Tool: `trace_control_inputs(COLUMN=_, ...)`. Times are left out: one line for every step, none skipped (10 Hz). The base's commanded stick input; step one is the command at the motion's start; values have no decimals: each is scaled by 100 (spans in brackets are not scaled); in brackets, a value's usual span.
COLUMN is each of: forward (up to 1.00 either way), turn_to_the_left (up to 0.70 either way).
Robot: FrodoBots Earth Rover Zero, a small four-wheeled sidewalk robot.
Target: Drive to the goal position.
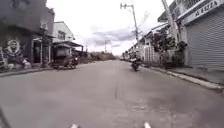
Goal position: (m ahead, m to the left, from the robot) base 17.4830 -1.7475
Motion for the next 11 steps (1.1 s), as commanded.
trace_control_inputs(forward=70, turn_to_the_left=10)
trace_control_inputs(forward=70, turn_to_the_left=6)
trace_control_inputs(forward=70, turn_to_the_left=0)
trace_control_inputs(forward=70, turn_to_the_left=0)
trace_control_inputs(forward=70, turn_to_the_left=0)
trace_control_inputs(forward=70, turn_to_the_left=0)
trace_control_inputs(forward=70, turn_to_the_left=1)
trace_control_inputs(forward=70, turn_to_the_left=4)
trace_control_inputs(forward=70, turn_to_the_left=6)
trace_control_inputs(forward=70, turn_to_the_left=0)
trace_control_inputs(forward=70, turn_to_the_left=0)
